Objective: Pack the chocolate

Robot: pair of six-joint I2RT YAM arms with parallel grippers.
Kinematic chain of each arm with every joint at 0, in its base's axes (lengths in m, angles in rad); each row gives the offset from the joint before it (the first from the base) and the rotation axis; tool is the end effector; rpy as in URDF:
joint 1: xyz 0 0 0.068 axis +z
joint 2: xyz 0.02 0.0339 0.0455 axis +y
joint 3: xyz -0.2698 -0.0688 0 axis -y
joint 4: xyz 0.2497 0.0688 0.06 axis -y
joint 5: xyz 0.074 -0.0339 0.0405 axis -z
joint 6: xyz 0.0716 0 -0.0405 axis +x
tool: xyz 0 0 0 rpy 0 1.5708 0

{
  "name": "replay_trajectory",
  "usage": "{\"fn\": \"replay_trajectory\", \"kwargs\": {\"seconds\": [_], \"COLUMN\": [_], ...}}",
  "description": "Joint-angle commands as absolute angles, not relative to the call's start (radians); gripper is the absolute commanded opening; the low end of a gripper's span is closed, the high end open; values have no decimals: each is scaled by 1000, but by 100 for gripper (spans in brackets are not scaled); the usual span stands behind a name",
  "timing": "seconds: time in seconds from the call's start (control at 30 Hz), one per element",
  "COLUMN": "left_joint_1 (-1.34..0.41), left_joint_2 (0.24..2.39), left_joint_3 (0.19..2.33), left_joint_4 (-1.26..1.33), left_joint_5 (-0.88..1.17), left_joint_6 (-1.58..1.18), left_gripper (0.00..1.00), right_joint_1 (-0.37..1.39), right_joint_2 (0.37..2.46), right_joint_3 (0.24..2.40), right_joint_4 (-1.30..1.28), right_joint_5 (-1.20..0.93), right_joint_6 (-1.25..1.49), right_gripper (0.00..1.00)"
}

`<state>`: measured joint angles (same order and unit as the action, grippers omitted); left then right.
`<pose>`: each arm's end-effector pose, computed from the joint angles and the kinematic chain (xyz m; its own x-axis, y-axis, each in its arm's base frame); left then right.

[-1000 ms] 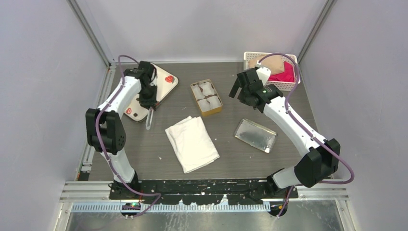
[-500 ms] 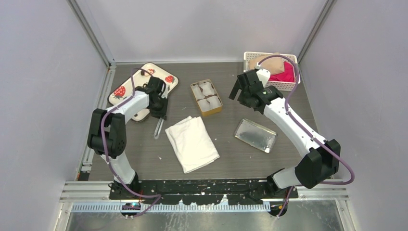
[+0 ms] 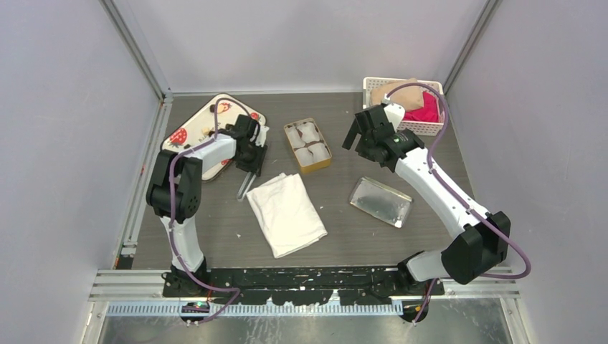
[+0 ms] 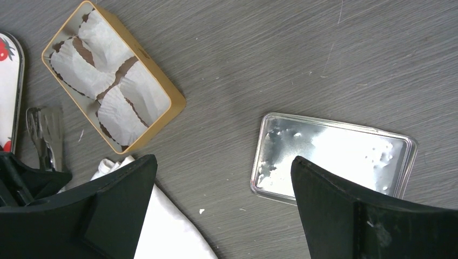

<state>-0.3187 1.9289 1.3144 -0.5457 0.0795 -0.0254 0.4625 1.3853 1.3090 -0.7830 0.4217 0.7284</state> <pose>0.3887 -0.1342 0.1380 -0.8791 0.2634 -0.3972 0.3202 0.9437 -0.0829 0.2948 0.1142 0.3139 -0.6176 0.3708 -0.6936 0.3259 0.9233 0.2033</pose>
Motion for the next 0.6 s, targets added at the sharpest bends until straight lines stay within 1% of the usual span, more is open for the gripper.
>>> {"fn": "replay_trajectory", "kwargs": {"seconds": [0.0, 0.1, 0.37, 0.4, 0.43, 0.57], "left_joint_1": [-344, -344, -344, -344, -344, -343], "left_joint_2": [1915, 1914, 1892, 1887, 1882, 1858], "left_joint_3": [1289, 1295, 1275, 1266, 1256, 1217], "left_joint_4": [-493, -510, -489, -483, -477, -442], "left_joint_5": [70, 28, -28, -34, -39, -66], "left_joint_6": [-14, -8, -29, -32, -37, -59], "left_gripper": [43, 53, 67, 91, 98, 100], "right_joint_1": [460, 459, 459, 459, 459, 458], "right_joint_2": [1345, 1351, 1368, 1369, 1370, 1371], "right_joint_3": [1317, 1320, 1331, 1331, 1331, 1327], "right_joint_4": [-770, -769, -758, -756, -756, -752], "right_joint_5": [443, 443, 433, 432, 431, 428], "right_joint_6": [724, 723, 723, 723, 723, 729], "right_gripper": [99, 99, 99, 99, 99, 99]}}
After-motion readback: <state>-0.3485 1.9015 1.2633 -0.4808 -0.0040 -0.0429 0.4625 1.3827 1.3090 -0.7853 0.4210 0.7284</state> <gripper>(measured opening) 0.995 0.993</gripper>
